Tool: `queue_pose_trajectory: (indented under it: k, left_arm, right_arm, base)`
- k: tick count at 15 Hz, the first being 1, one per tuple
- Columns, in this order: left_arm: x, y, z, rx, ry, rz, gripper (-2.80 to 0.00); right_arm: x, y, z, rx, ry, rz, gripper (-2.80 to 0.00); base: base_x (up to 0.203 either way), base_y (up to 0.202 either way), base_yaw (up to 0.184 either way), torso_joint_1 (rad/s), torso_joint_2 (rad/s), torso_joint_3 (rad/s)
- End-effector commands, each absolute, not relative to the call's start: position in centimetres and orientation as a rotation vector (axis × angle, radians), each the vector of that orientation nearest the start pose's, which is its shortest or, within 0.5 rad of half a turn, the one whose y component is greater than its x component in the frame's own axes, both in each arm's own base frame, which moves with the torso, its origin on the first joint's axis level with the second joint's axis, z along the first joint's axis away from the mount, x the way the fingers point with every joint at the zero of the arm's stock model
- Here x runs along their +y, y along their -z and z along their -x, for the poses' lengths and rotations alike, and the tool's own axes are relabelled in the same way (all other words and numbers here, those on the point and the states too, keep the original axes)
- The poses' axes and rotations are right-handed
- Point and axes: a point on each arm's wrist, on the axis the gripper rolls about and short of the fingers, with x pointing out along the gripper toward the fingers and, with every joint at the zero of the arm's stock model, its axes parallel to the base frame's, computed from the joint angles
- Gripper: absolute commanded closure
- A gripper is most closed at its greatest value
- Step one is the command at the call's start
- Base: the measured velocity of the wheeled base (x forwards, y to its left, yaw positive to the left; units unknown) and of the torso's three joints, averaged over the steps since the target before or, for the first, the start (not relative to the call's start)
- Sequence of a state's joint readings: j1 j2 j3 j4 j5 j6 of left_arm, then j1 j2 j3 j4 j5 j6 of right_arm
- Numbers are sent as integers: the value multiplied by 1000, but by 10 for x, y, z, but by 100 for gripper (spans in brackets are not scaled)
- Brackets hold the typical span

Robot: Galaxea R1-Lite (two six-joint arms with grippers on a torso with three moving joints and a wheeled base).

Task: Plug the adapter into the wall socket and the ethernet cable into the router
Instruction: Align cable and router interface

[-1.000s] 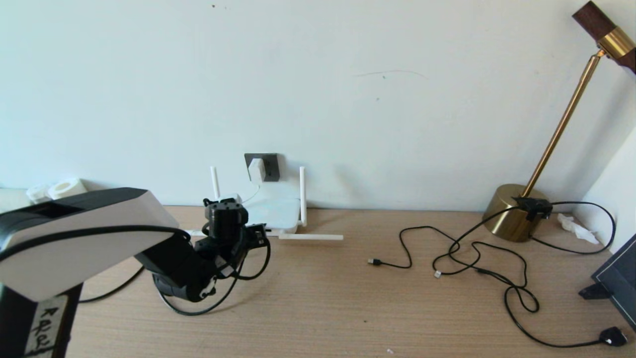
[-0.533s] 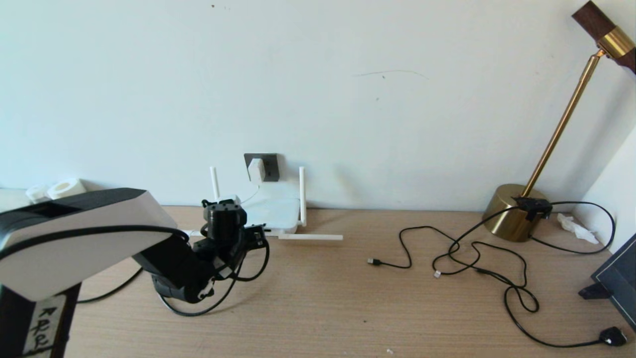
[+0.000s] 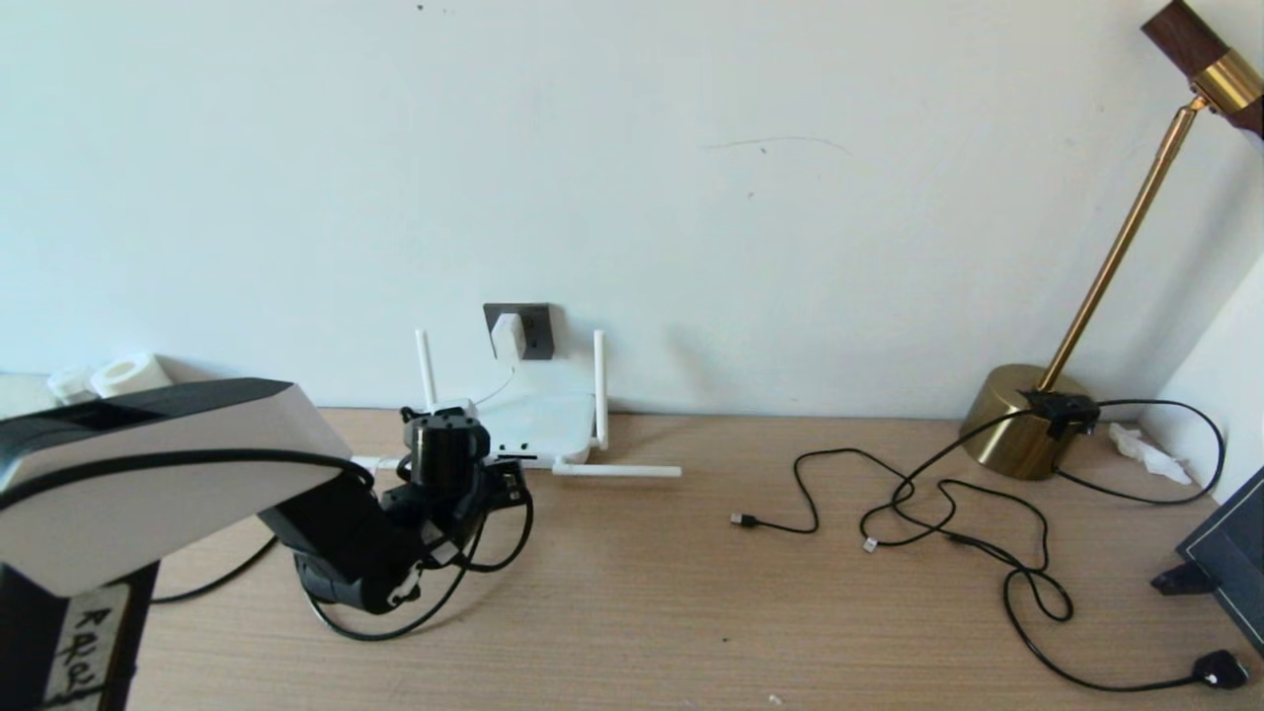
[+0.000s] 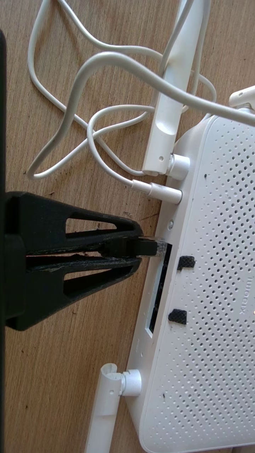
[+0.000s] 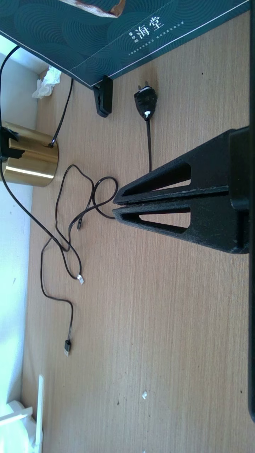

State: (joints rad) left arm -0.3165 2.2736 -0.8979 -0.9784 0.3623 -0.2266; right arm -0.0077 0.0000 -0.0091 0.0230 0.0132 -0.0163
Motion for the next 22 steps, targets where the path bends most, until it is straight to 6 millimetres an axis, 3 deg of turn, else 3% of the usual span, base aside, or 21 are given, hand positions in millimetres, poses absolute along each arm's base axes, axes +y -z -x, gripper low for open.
queue_pose_trajectory:
  k: [1, 5, 10, 15, 18, 22]
  left_arm:
    - [-116, -34, -377, 361, -90, 94, 0]
    - [-110, -47, -362, 307, -88, 109, 0]
    - [-94, -108, -330, 171, -80, 144, 0]
    - [-78, -144, -280, 110, -71, 104, 0]
    - [-69, -140, -245, 143, -65, 84, 0]
    - [-67, -126, -233, 200, -67, 61, 0]
  right_arm:
    - [0, -76, 23, 15, -6, 17, 0]
    - [0, -76, 23, 15, -6, 17, 0]
    - [0, -76, 23, 15, -6, 17, 0]
    - [0, -76, 23, 15, -6, 17, 0]
    - [0, -76, 23, 15, -6, 17, 0]
    - [0, -76, 23, 15, -6, 17, 0]
  base:
    - [0, 0, 0, 0, 0, 0]
    - [0, 0, 0, 0, 0, 0]
    - [0, 0, 0, 0, 0, 0]
    - [0, 0, 0, 0, 0, 0]
    - [0, 0, 0, 0, 0, 0]
    - [0, 0, 0, 0, 0, 0]
